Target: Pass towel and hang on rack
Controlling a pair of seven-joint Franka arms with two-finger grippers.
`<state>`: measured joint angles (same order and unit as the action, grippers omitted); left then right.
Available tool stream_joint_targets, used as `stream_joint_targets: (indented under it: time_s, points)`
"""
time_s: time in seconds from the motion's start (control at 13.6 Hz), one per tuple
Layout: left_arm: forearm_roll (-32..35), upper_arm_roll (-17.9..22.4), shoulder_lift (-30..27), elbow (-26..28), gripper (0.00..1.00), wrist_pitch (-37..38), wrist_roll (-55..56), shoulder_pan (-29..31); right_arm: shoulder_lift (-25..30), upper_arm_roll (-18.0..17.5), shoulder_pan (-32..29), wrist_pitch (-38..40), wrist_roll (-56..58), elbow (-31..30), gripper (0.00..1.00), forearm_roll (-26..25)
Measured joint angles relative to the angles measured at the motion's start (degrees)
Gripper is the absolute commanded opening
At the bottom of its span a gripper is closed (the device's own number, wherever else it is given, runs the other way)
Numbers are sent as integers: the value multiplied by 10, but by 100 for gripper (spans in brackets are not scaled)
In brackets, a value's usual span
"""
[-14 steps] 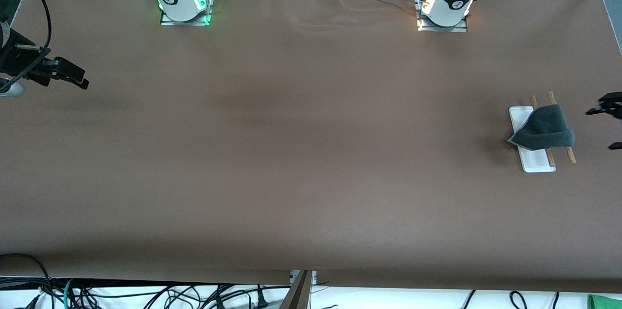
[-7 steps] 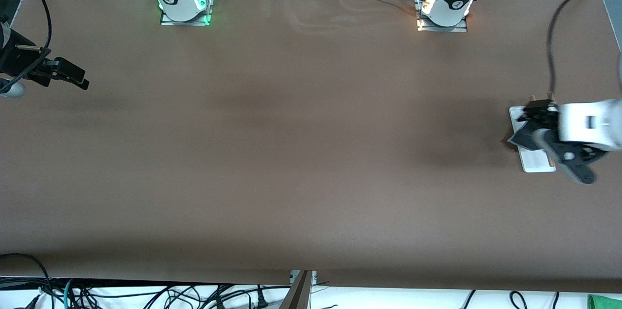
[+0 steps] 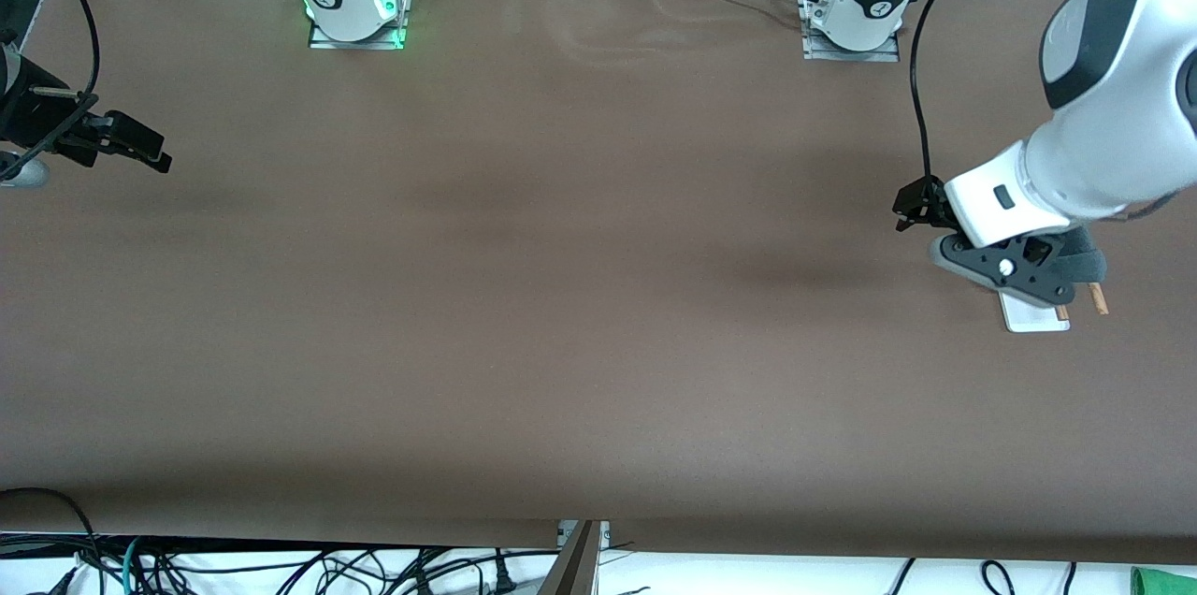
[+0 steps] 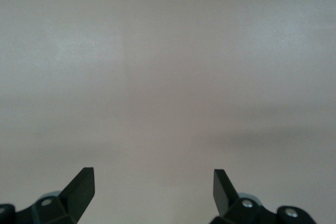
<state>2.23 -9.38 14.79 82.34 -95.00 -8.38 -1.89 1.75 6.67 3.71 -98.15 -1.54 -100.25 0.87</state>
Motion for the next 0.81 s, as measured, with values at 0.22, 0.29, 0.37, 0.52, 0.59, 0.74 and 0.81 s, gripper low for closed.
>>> stream_joint_targets:
  time_s: [0.22, 0.29, 0.37, 0.52, 0.59, 0.74, 0.81]
  points:
    - [-5, 15, -69, 100, 100, -53, 51, 5, 0, 0, 0, 0, 0, 0, 100, 0]
    - [-15, 19, -89, 124, 100, -57, 77, 6, 0, 0, 0, 0, 0, 0, 100, 0]
    - [-29, 21, -107, 144, 100, -58, 96, 6, 0, 0, 0, 0, 0, 0, 100, 0]
    - [-43, 22, -129, 171, 100, -61, 116, 6, 0, 0, 0, 0, 0, 0, 100, 0]
    - [-45, 22, -134, 179, 100, -63, 119, 6, 0, 0, 0, 0, 0, 0, 100, 0]
    - [-46, 22, -135, 185, 100, -65, 123, 6, 0, 0, 0, 0, 0, 0, 100, 0]
    - [-46, 22, -135, 186, 100, -66, 123, 6, 0, 0, 0, 0, 0, 0, 100, 0]
